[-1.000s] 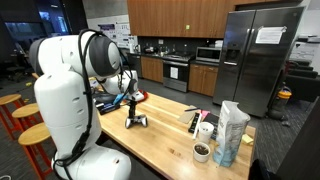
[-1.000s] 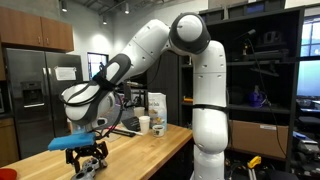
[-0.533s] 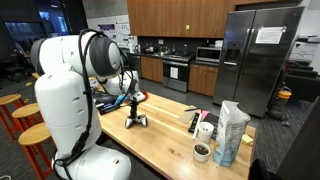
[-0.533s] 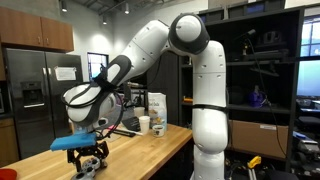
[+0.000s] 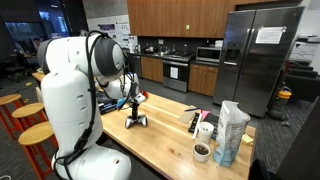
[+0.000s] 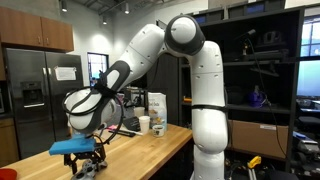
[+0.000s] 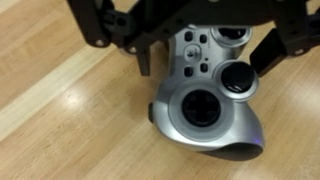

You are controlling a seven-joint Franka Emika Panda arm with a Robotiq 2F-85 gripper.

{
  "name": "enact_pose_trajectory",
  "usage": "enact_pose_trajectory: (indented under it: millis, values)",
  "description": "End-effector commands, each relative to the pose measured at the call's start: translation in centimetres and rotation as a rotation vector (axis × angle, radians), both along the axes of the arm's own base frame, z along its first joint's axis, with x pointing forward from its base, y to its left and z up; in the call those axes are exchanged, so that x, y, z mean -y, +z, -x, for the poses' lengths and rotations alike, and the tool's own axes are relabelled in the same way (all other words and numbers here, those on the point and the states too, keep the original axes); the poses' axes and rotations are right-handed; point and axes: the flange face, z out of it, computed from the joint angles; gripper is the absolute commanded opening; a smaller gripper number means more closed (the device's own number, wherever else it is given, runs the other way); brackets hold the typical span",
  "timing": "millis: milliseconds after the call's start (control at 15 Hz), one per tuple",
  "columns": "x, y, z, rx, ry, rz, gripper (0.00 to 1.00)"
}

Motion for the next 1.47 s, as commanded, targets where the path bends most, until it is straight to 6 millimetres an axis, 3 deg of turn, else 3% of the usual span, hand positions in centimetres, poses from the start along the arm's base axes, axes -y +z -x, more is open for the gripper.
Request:
enact_pose_trajectory:
  millis: [0,200,533,1400]
  values:
    - [0.1,-0.7,0.0,0.026,0.0,0.0,1.0]
    - [0.0,-1.1,-0.1,0.023,-0.001,-0.011,1.0]
    - [0.0,0.1,-0.4,0.045,0.035,0.02,1.0]
    - [-0.4,-0.7,-0.4,0.026,0.068,0.008,1.0]
